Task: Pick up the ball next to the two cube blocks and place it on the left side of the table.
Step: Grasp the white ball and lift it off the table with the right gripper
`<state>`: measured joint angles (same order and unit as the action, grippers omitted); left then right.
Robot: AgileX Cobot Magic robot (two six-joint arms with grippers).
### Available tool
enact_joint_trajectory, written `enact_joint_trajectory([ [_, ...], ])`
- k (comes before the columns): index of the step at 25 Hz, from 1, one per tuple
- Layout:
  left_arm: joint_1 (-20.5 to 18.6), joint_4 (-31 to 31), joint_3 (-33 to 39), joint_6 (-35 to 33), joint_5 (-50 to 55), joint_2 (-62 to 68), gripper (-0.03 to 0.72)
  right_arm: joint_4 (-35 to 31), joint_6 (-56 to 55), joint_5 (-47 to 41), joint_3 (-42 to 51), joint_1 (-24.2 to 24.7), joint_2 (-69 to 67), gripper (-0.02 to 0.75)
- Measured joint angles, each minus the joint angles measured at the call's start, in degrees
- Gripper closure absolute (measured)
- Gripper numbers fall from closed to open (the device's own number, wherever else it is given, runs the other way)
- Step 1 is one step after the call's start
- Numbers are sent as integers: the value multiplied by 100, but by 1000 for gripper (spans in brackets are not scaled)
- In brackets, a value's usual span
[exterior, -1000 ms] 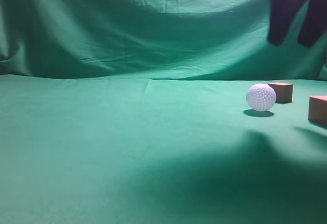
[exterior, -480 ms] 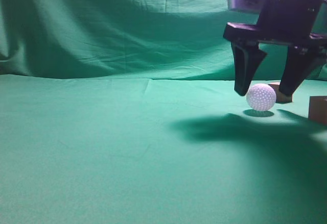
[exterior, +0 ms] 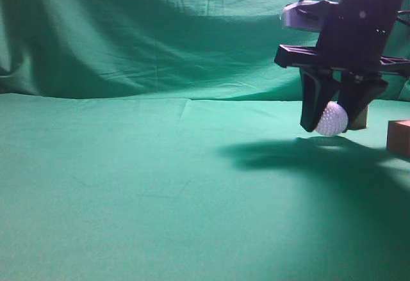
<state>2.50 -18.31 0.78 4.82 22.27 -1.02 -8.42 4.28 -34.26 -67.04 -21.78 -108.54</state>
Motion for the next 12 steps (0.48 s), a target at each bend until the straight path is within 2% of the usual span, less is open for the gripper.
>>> enact_joint_trajectory([
  [3, 0, 0, 0, 0, 0, 0, 688, -302, 172, -445, -543, -37, 0, 428],
  [6, 0, 0, 0, 0, 0, 0, 688, -800, 672, -639, -1324, -296, 0, 428],
  [9, 0, 0, 0, 0, 0, 0, 688, -1374, 1228, -488, -2064, -802, -90, 428],
  [12, 0, 0, 0, 0, 0, 0, 688, -1682, 1403, -174, -2817, -1430, -515, 428],
])
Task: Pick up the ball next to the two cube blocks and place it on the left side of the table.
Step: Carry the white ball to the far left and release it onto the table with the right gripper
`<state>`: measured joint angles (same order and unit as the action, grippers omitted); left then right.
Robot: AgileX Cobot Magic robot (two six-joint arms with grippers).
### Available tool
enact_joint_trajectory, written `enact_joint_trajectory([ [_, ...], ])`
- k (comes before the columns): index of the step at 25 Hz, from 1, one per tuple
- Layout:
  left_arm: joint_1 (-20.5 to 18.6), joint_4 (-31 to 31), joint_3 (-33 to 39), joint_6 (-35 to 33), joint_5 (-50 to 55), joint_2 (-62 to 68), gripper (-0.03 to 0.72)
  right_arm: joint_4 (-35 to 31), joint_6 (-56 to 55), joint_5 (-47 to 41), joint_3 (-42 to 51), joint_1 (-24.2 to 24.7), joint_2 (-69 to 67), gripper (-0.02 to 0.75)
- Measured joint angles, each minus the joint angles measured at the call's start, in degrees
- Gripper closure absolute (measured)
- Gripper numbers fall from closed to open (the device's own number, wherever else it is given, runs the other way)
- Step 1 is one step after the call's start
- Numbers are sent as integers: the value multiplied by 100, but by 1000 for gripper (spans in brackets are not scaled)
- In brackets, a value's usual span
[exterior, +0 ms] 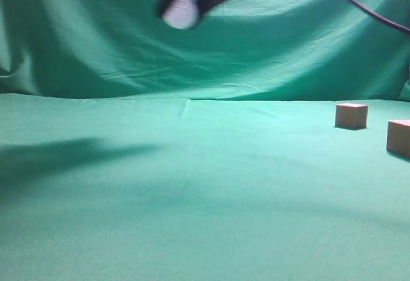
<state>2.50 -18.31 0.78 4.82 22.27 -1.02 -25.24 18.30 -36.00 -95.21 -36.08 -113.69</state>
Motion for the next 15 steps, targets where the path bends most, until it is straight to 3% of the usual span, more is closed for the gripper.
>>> enact_joint_trajectory([
  [9, 0, 0, 0, 0, 0, 0, 688, -186, 92, 677, -2356, -1299, -2143, 428],
  [15, 0, 0, 0, 0, 0, 0, 688, -207, 195, 1532, -2909, -1703, -3059, 428],
])
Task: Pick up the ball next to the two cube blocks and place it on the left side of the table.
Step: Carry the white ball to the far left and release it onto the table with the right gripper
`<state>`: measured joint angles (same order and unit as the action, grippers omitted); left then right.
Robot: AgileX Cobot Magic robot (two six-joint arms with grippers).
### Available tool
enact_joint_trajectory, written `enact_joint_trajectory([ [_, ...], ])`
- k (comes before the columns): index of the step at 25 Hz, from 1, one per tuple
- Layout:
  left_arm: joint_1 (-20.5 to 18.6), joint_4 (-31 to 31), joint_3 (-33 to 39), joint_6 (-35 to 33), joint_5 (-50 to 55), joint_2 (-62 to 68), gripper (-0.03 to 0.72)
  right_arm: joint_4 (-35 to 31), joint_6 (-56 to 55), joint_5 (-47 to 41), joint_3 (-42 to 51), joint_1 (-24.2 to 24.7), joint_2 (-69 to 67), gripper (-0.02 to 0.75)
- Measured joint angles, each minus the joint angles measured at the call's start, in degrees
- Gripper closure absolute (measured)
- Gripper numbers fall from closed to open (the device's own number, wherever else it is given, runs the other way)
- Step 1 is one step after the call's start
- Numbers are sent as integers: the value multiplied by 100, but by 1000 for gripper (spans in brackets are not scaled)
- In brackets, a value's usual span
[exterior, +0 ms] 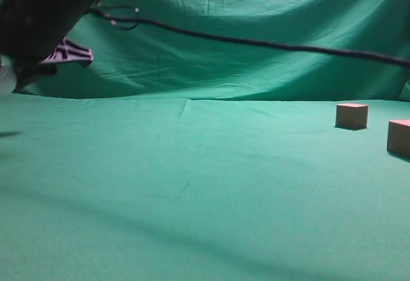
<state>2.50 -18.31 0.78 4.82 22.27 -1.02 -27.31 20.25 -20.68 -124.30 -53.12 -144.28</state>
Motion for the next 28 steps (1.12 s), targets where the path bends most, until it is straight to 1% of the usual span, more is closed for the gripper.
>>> enact_joint_trajectory([
  [4, 0, 0, 0, 0, 0, 0, 688, -8, 140, 455, -26, -73, -327, 428],
  [11, 0, 0, 0, 0, 0, 0, 688, -40, 165, 656, -59, -73, -536, 428],
  [14, 0, 0, 0, 0, 0, 0, 688, -40, 165, 656, -59, -73, -548, 309],
  [17, 0, 0, 0, 0, 0, 0, 688, -40, 169, 709, -59, -73, -537, 172],
  [18, 0, 0, 0, 0, 0, 0, 688, -29, 169, 693, -59, -73, -522, 150],
  [22, 0, 0, 0, 0, 0, 0, 688, -8, 394, 299, -59, 1, -59, 158],
  [27, 0, 0, 0, 0, 0, 0, 688, 15, 481, -850, -59, 339, 1077, 158],
  [28, 0, 0, 0, 0, 0, 0, 688, 17, 481, -1092, -59, 429, 1316, 225],
])
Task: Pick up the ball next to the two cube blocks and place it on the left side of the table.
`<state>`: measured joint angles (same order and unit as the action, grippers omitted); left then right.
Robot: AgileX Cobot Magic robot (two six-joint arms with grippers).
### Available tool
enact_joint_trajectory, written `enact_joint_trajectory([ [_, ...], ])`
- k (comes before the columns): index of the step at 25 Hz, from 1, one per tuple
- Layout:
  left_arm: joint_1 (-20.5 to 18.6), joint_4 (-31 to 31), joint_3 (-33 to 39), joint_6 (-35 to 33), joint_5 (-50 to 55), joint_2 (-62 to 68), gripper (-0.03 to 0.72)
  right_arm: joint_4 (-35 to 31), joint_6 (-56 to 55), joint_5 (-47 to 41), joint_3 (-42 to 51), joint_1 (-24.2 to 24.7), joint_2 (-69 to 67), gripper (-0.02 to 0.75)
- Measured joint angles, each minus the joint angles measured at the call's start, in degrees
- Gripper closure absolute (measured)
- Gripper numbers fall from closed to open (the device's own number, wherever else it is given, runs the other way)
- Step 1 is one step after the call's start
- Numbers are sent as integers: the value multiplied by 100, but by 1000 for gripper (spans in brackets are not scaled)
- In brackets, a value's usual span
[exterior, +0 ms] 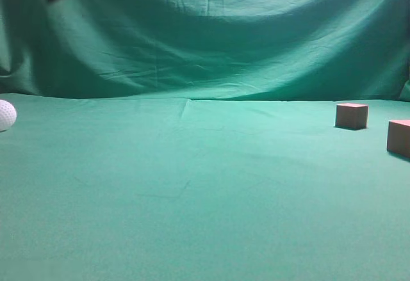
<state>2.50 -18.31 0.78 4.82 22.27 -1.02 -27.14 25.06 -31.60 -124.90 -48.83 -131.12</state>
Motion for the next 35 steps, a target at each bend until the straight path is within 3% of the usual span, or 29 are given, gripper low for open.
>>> enact_joint_trajectory([
  [2, 0, 0, 0, 0, 0, 0, 688, 24, -15, -692, 0, 174, 424, 326],
  [6, 0, 0, 0, 0, 0, 0, 688, 57, -279, -2343, 0, 560, 1212, 615],
  [9, 0, 0, 0, 0, 0, 0, 688, 76, -541, -3570, -5, 830, 1677, 738],
  [16, 0, 0, 0, 0, 0, 0, 688, 674, -1206, -4077, 42, 1010, 2627, 738],
  [20, 0, 0, 0, 0, 0, 0, 688, 1541, -1598, -4082, 348, 1010, 3274, 738],
  [25, 0, 0, 0, 0, 0, 0, 688, 2577, -2203, -4095, 1609, 1015, 4371, 738],
  [30, 0, 0, 0, 0, 0, 0, 688, 2648, -2373, -4028, 3295, 1015, 5563, 738],
  [35, 0, 0, 0, 0, 0, 0, 688, 2657, -2395, -2770, 4982, 1015, 6951, 738],
])
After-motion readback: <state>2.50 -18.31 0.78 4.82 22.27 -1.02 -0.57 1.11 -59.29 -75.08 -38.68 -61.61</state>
